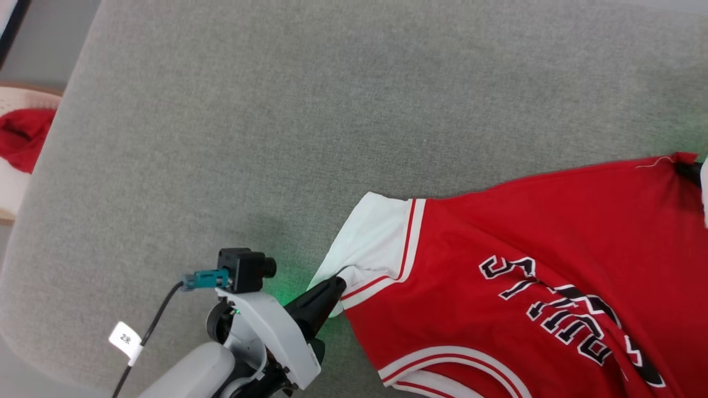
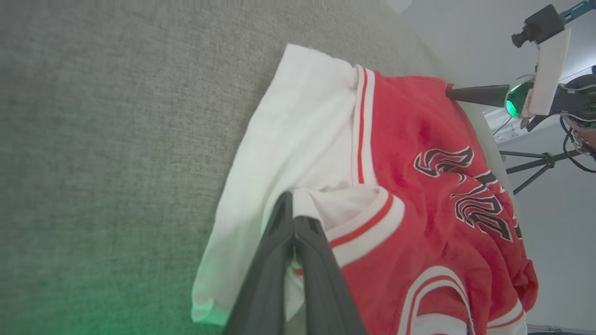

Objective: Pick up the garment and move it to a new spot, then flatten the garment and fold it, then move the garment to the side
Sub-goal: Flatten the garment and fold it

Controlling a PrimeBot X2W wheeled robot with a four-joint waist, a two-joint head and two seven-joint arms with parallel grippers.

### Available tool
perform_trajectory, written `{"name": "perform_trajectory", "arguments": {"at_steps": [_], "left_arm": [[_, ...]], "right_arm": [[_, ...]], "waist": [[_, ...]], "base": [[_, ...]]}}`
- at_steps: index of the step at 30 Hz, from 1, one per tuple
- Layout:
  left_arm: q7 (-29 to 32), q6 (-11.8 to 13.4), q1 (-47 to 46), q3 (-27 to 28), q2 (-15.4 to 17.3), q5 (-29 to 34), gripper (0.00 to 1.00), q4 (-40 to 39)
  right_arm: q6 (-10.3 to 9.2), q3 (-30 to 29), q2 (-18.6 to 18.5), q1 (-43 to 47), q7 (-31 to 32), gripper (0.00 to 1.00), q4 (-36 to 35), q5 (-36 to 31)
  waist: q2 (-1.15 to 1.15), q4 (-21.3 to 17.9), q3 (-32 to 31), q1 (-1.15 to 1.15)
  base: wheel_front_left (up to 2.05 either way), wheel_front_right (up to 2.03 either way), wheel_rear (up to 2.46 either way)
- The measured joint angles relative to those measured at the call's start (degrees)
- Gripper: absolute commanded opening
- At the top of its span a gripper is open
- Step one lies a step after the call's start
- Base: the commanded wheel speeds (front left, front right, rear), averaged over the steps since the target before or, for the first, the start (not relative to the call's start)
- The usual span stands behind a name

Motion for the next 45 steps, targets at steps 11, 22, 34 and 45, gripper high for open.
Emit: {"name": "perform_trajectory", "arguments": {"at_steps": [11, 22, 34, 45], "left_arm": [[-0.01, -2.86, -11.35, 6.05, 0.13, -3.74, 0.00, 3.90], [0.33, -3.99, -43.52, 10.15, -1.60, -0.22, 0.00, 21.78], [-13.77, -3.86, -78.25, 16.97, -7.03, 5.12, 0.00, 45.23], [-12.56, -4.14, -73.40, 14.66, -10.02, -2.02, 0.00, 43.94]], "right_arm": [[0.18, -7.70, 6.17, -4.87, -16.60, 0.00, 10.20, 2.82], [0.18, -18.27, 12.59, -26.47, -30.09, 0.00, 21.19, -2.54], [0.24, -25.48, 18.80, -50.25, -39.90, 0.00, 31.20, -7.87], [0.23, -21.47, 18.60, -47.66, -40.79, 0.00, 33.43, -7.12]], "waist": [[0.00, -2.62, -3.80, 0.00], [0.00, -6.34, 0.39, 0.00], [0.00, -11.00, 8.51, 0.00], [0.00, -11.50, 10.10, 0.00]], "base": [[0.00, 0.00, 0.00], [0.00, 0.00, 0.00], [0.00, 0.00, 0.00], [0.00, 0.00, 0.00]]}}
